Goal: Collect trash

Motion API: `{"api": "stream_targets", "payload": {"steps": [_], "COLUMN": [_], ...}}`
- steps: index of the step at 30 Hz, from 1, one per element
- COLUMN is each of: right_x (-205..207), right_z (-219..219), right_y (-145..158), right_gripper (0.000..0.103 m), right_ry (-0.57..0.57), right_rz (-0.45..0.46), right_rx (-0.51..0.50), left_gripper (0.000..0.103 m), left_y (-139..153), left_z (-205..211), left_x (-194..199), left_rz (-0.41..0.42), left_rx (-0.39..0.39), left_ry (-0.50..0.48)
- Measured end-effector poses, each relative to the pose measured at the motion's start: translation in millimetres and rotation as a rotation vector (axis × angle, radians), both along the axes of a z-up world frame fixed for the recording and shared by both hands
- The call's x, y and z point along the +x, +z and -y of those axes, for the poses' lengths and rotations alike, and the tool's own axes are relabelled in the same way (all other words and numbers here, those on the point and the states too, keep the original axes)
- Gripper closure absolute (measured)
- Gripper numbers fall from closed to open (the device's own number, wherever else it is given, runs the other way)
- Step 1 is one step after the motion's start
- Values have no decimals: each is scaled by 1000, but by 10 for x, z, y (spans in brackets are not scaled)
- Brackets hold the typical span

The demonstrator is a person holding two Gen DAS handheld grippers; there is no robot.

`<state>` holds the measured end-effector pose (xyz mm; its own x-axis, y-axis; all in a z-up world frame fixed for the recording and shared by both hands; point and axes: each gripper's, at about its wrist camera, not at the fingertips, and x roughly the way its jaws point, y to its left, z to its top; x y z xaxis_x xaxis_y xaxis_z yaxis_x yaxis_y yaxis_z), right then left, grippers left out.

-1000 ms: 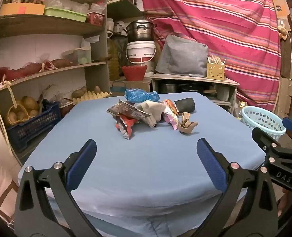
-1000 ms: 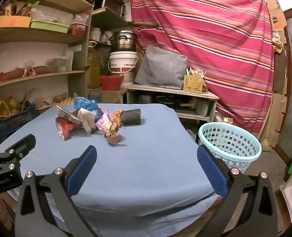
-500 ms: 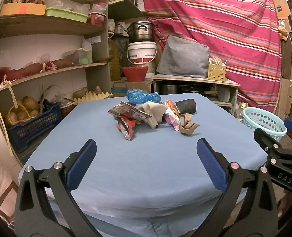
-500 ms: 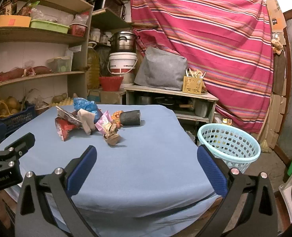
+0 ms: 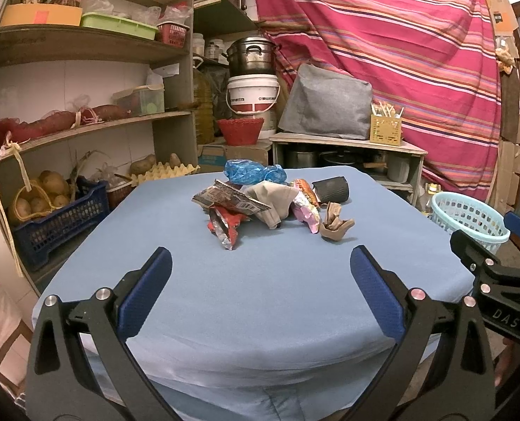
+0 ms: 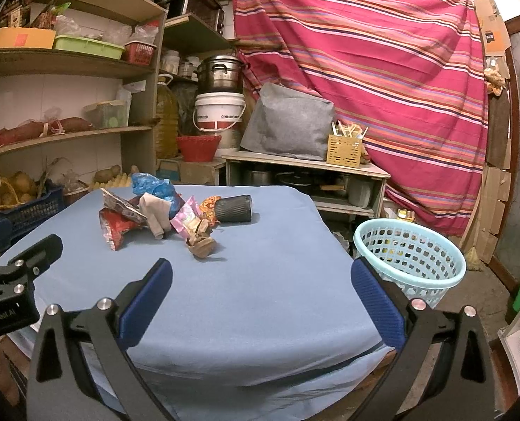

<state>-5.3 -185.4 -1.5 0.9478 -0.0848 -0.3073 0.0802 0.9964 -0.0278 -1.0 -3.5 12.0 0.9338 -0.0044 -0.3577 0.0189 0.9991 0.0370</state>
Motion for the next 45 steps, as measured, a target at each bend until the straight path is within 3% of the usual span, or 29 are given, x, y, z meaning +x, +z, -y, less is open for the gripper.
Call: {"api": "stream_targets", "payload": {"steps": [45], "right_x": [2], "right_z": [-15], "right_y": [6], "right_gripper": [4], "right_ry": [3], "right_rz": [1], "right_rx": [0], "left_gripper": [5], "left_y": [23], "left_z": [-24], "left_x": [17], "left_rz": [1], "left_rx": [-3], "left_ry": [0]}}
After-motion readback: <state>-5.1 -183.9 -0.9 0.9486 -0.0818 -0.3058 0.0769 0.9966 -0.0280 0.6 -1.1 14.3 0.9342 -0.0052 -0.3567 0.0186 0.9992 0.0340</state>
